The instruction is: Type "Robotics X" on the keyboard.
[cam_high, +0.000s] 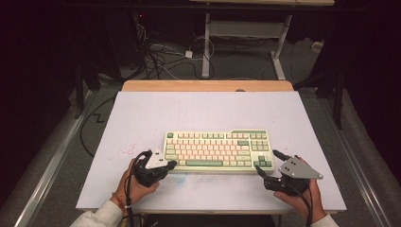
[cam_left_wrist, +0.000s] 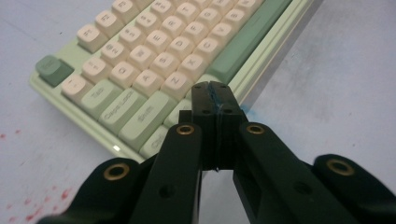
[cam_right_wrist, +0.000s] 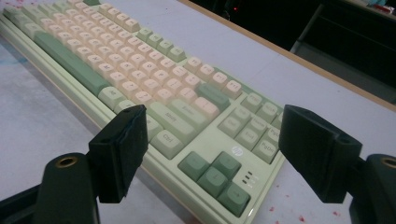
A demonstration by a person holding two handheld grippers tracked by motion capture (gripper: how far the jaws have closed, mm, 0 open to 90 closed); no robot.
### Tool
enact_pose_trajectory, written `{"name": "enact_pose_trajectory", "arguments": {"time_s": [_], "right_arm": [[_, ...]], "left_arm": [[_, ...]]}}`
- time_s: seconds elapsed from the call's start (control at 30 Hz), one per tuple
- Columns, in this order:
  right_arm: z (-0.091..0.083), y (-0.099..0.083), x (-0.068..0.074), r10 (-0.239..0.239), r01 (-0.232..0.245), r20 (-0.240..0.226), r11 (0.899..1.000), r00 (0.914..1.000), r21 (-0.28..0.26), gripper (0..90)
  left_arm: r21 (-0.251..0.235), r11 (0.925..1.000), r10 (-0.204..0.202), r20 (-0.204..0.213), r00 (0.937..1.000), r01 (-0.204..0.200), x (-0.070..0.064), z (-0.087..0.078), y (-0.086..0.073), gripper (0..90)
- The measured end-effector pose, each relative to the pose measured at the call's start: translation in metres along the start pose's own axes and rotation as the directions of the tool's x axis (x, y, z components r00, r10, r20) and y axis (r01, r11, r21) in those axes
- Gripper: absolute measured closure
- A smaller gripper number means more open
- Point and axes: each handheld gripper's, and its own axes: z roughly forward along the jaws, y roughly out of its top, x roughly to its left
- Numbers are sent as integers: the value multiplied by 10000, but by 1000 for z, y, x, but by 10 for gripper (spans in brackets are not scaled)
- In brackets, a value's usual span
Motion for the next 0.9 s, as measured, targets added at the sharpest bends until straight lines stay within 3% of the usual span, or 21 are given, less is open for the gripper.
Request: {"name": "enact_pose_trajectory", "arguments": {"time_s": [0.17, 0.3, 0.37, 0.43, 0.6, 0.9], "right_arm": [[-1, -2, 2, -101, 102, -58, 9999, 9999, 83, 242], [-1, -1, 3, -111, 111, -64, 9999, 9999, 65, 242], [0, -2, 5, -125, 126, -122, 9999, 9998, 98, 242], [2, -2, 5, -221, 224, -167, 9996, 9996, 177, 242], [2, -3, 5, -233, 237, -195, 9995, 9995, 197, 242], [2, -4, 4, -288, 292, -176, 9993, 9994, 244, 242]], "left_arm": [[254, 9996, 125, 277, 9995, -132, -1, 9, 17, 873], [370, 9991, 215, 250, 9995, -224, -1, 19, 31, 872], [417, 9990, 112, 433, 9990, -130, 0, 24, 39, 872], [430, 9989, 189, 315, 9993, -203, 0, 30, 45, 870], [636, 9968, 456, 477, 9978, -486, -2, 43, 60, 871], [982, 9927, 641, 615, 9960, -699, -8, 65, 75, 871]]}}
